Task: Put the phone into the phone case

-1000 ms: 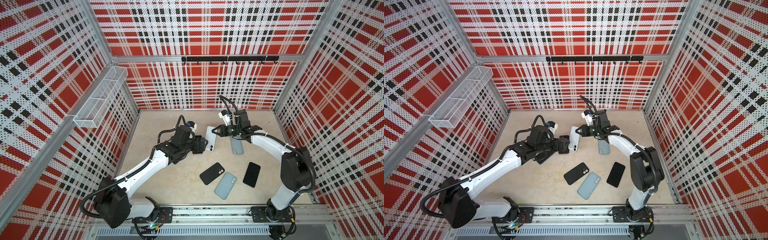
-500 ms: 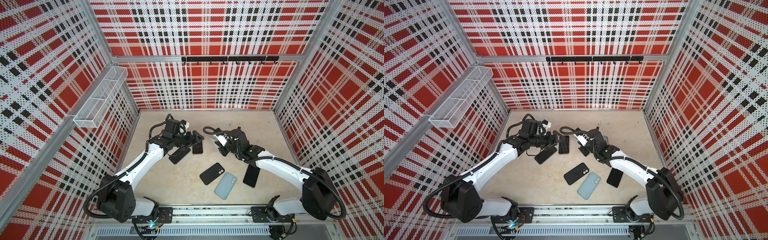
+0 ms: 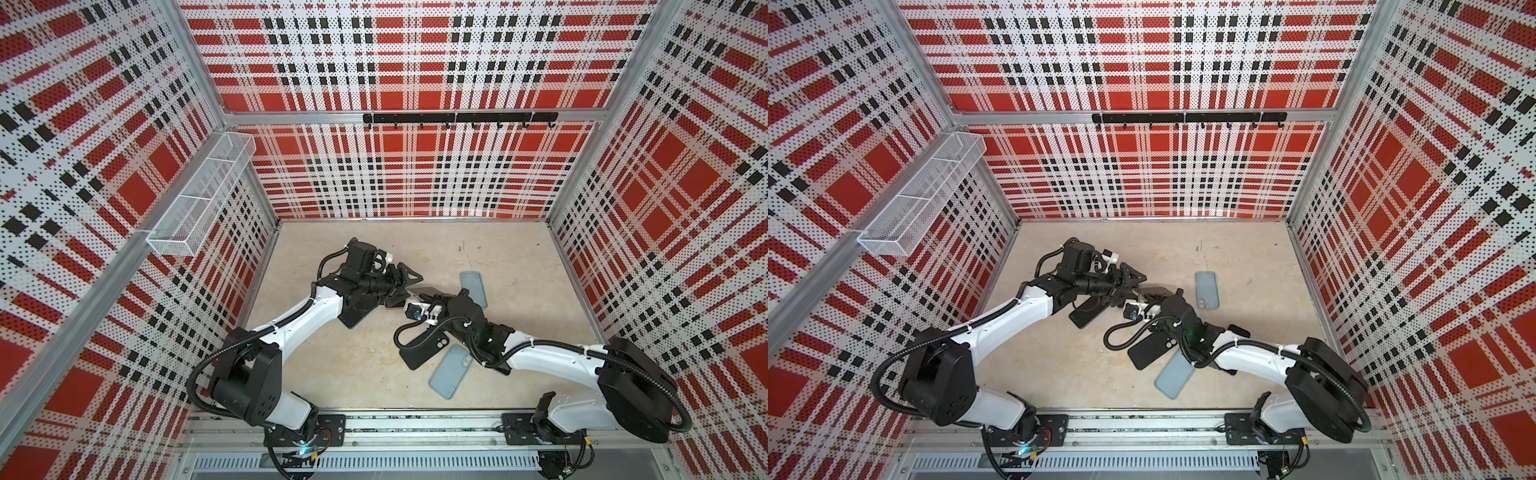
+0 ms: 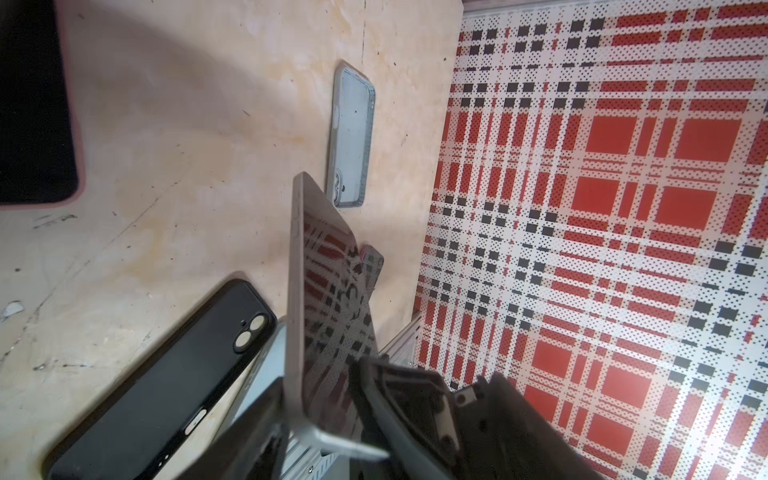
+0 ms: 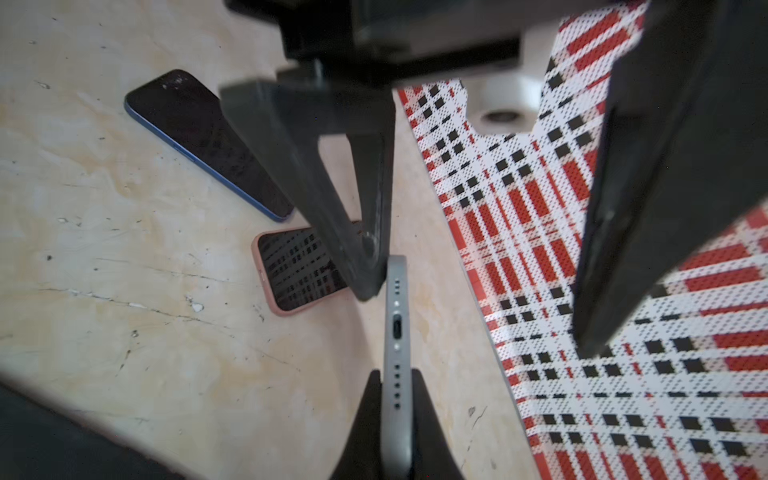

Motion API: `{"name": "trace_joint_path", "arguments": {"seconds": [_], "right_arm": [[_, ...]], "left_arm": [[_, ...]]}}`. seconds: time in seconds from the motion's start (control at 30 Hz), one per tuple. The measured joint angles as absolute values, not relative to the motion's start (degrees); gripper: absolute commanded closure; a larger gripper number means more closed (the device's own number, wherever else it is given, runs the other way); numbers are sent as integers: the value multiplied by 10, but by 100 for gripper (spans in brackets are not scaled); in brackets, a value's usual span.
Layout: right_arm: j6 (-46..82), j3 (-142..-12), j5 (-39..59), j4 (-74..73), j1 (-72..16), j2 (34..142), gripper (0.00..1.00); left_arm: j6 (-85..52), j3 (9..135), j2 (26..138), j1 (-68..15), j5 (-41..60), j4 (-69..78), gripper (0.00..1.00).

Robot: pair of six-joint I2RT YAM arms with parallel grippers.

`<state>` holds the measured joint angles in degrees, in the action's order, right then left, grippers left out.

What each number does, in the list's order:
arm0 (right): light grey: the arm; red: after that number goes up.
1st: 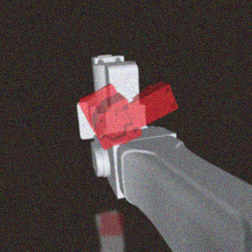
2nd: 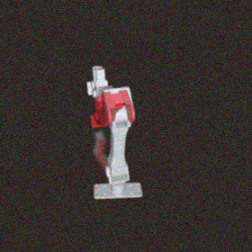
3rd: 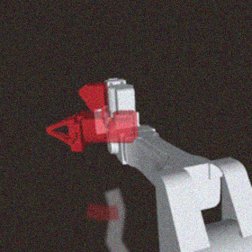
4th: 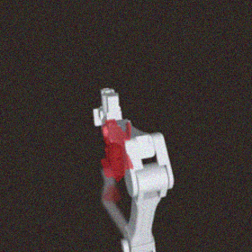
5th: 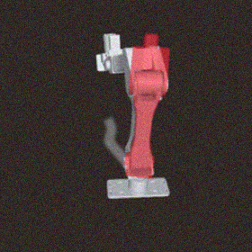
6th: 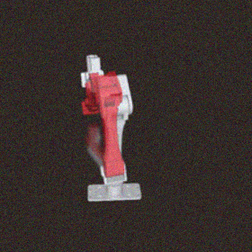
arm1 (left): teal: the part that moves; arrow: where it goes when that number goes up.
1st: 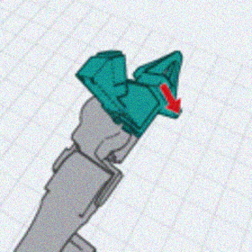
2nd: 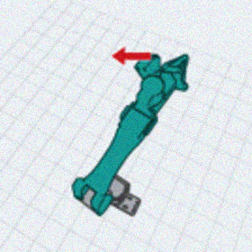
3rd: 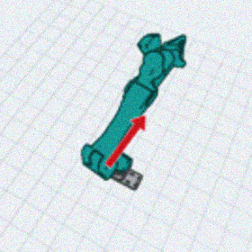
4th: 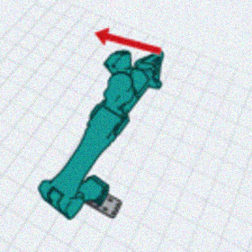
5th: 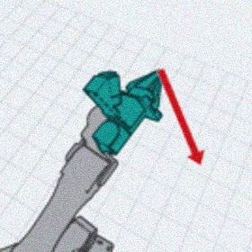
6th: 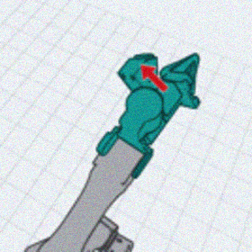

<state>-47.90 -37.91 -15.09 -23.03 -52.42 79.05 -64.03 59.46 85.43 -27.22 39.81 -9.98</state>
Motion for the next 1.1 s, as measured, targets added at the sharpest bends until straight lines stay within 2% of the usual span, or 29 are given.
{"name": "trace_joint_path", "arguments": {"seconds": [0.47,0.73,0.93,1.1], "right_arm": [[-554,-375,-218,-325,-551,817,100],[-589,-374,-242,-359,-567,841,100],[-594,-374,-245,-370,-569,842,100],[-596,-374,-233,-347,-569,830,65]], "left_arm": [[-668,579,856,-280,380,-77,70],[-703,573,852,-276,374,-70,98],[-713,573,848,-273,376,-67,100],[-692,572,846,-268,368,-64,100]]}}
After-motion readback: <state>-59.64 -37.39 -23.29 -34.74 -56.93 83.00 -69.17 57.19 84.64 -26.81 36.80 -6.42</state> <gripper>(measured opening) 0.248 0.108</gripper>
